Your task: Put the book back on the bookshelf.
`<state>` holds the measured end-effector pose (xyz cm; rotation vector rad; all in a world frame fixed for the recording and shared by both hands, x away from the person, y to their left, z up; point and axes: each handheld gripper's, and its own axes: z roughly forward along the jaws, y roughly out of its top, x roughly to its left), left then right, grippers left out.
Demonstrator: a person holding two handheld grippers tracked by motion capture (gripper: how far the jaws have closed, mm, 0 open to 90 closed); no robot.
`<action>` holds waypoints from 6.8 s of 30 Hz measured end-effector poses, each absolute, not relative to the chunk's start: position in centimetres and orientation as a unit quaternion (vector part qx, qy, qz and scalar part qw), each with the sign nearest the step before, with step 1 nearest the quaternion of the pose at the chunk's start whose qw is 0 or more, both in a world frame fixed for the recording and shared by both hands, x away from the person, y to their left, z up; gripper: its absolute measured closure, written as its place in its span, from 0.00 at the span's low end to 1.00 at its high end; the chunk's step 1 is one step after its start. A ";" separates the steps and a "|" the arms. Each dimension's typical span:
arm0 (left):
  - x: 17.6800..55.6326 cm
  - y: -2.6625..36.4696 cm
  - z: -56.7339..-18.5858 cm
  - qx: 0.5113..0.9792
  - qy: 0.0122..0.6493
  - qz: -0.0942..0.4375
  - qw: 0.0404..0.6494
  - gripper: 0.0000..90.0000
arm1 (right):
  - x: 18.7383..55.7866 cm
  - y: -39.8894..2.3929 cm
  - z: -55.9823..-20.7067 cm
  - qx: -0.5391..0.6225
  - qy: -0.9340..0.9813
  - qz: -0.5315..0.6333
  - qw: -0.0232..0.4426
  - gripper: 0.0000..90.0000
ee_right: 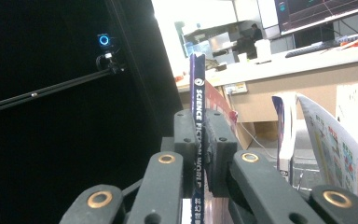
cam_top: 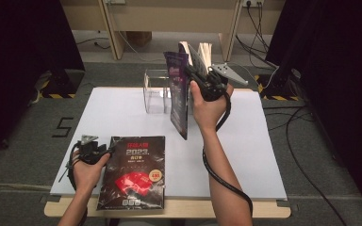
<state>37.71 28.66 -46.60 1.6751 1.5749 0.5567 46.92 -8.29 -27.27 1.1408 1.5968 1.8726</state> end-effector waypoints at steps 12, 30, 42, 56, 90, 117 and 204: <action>37.7 28.7 -46.7 0.656 0.616 0.218 0.379 0.63 | 48.3 -7.6 -27.3 0.417 0.575 0.669 0.216 0.95; 37.8 28.9 -46.7 0.651 0.619 0.217 0.382 0.63 | 51.0 -6.3 -28.2 0.429 0.578 0.657 0.224 0.95; 37.8 29.0 -46.7 0.651 0.619 0.216 0.383 0.63 | 52.4 -6.3 -28.7 0.437 0.573 0.651 0.238 0.95; 37.8 29.1 -46.7 0.649 0.620 0.216 0.384 0.63 | 54.1 -5.5 -29.2 0.453 0.571 0.637 0.251 0.95; 37.6 28.9 -46.9 0.649 0.620 0.211 0.386 0.63 | 48.4 -7.0 -32.6 0.411 0.590 0.609 0.336 0.93; 37.6 28.6 -46.9 0.653 0.617 0.208 0.387 0.63 | 45.4 -8.1 -34.0 0.417 0.610 0.585 0.336 0.91; 37.7 29.2 -46.9 0.643 0.625 0.206 0.392 0.60 | 51.9 -4.8 -30.9 0.459 0.595 0.572 0.329 0.94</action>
